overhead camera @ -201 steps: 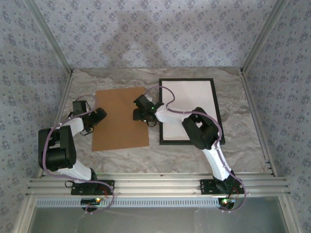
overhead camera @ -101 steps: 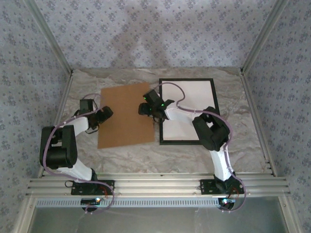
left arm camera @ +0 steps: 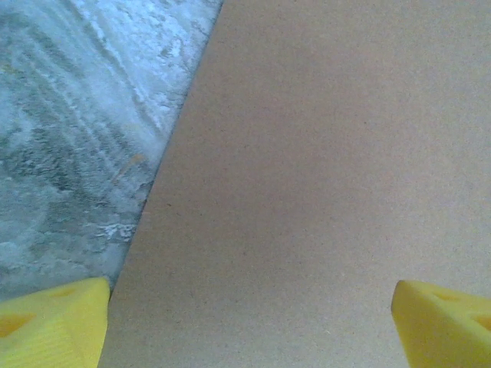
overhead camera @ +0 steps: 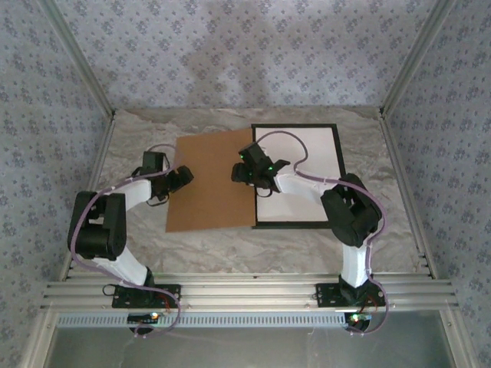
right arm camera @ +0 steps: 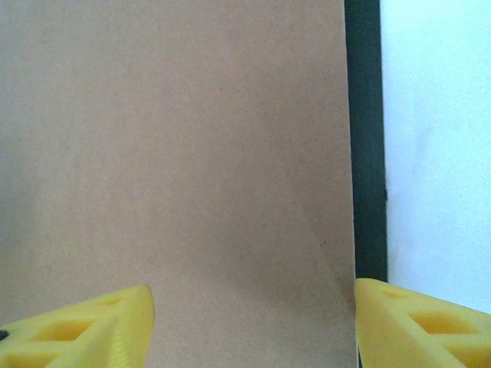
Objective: Put the photo into the frame
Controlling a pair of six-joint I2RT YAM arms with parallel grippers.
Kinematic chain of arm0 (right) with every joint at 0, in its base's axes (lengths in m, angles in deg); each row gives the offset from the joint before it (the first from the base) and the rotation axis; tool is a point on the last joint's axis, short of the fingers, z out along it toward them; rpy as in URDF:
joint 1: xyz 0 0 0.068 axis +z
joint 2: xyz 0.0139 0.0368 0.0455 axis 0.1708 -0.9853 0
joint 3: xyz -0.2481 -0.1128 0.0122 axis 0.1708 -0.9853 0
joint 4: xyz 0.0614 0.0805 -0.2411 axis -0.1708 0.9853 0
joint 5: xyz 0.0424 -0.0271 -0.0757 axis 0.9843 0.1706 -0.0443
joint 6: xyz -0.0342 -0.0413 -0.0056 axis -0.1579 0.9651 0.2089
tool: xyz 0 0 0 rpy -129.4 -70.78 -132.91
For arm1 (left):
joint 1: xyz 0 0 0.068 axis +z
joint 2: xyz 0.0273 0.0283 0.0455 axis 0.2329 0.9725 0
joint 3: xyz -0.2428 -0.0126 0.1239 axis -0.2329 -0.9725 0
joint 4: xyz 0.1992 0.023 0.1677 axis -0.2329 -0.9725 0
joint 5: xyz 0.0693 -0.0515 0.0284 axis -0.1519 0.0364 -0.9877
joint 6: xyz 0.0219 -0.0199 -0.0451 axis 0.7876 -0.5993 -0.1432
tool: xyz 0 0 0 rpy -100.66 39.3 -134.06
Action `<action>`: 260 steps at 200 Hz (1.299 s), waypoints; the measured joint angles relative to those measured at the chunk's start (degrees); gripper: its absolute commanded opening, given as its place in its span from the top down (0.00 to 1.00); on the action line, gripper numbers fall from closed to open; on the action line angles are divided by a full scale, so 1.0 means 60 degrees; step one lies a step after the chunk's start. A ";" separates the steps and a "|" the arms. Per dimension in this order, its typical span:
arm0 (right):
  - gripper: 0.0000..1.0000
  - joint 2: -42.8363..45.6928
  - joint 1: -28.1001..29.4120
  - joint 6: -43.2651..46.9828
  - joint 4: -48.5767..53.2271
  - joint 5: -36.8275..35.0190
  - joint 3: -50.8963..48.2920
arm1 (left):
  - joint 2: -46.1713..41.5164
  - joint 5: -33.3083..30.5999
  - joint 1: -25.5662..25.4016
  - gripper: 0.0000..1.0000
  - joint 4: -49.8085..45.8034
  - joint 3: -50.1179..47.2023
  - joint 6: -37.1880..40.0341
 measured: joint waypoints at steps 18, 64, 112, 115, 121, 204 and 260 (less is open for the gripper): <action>0.31 0.0062 -0.0051 0.0000 0.0022 0.0000 -0.0240 | 0.0084 -0.0018 -0.0146 0.08 0.0004 0.0095 -0.0018; 0.28 0.0098 -0.0160 0.0000 0.0164 -0.0025 -0.0382 | 0.0204 0.0036 -0.0335 0.05 -0.0080 0.0277 -0.0058; 0.25 0.0506 -0.0313 0.0000 0.0153 -0.0011 -0.0648 | 0.0317 0.0284 -0.0339 0.04 -0.0503 0.0517 0.0288; 0.25 0.0543 -0.0335 0.0000 0.0135 0.0015 -0.0674 | 0.0317 0.0350 -0.0335 0.04 -0.0510 0.0517 0.0295; 0.25 0.0590 -0.0397 0.0000 0.0091 0.0058 -0.0721 | 0.0317 0.0459 -0.0328 0.04 -0.0535 0.0517 0.0313; 0.28 0.0954 -0.0969 0.0222 -0.0652 0.0707 -0.1847 | 0.0317 0.1035 -0.0142 0.03 -0.0601 0.0517 0.0484; 0.30 0.0954 -0.0980 0.0168 -0.1413 0.1362 -0.2000 | 0.0321 0.1045 -0.0142 0.03 -0.0605 0.0514 0.0495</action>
